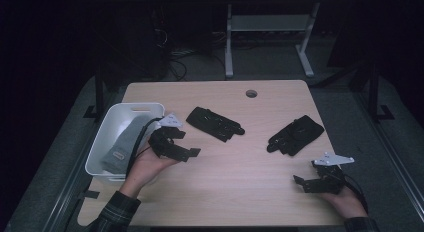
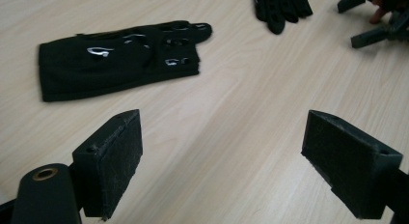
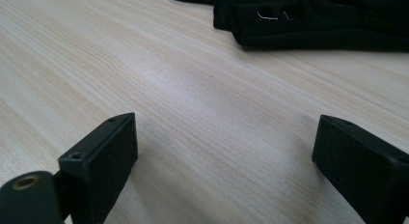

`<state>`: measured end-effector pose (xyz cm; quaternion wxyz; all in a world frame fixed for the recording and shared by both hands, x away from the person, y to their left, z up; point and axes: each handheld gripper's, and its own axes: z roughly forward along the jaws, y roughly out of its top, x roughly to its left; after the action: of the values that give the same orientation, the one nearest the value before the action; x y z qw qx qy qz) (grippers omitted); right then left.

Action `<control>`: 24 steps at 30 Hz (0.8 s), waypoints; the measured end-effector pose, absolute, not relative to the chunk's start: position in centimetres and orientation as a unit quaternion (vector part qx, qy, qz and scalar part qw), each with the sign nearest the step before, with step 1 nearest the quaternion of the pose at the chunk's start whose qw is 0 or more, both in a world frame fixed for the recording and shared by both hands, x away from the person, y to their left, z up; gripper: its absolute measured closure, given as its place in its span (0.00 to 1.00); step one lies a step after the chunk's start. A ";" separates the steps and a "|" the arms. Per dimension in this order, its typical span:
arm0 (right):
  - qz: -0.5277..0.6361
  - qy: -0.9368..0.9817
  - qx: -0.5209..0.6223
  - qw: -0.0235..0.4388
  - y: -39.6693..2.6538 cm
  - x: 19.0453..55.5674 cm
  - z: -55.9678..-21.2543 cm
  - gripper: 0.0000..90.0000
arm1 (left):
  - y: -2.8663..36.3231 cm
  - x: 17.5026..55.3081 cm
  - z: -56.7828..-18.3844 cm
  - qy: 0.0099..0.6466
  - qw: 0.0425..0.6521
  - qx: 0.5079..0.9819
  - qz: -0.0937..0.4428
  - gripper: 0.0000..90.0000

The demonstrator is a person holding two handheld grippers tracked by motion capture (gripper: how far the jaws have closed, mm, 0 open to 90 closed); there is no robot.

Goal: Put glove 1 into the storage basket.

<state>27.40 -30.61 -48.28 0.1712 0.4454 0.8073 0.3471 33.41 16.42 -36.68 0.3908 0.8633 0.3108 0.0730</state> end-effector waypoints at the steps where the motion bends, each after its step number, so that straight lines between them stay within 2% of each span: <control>1: 0.347 0.807 0.445 0.171 -30.6 27.4 -48.3 0.09 | 15.9 33.3 -37.1 0.306 0.390 0.865 0.073 0.15; 12: 0.347 0.808 0.445 0.171 -30.6 27.4 -48.3 0.09 | 12.8 32.2 -41.7 0.280 0.368 0.885 0.045 0.15; 18: 0.347 0.808 0.445 0.171 -30.6 27.4 -48.3 0.09 | 12.5 32.1 -44.2 0.266 0.330 0.903 0.070 0.15; 24: 0.347 0.810 0.441 0.170 -30.7 27.5 -48.3 0.09 | 13.4 32.5 -45.6 0.268 0.349 0.895 0.068 0.14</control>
<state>27.52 -30.66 -48.27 0.1700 0.4411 0.8099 0.3473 32.48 13.43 -45.64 0.3493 0.8953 0.2681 0.0681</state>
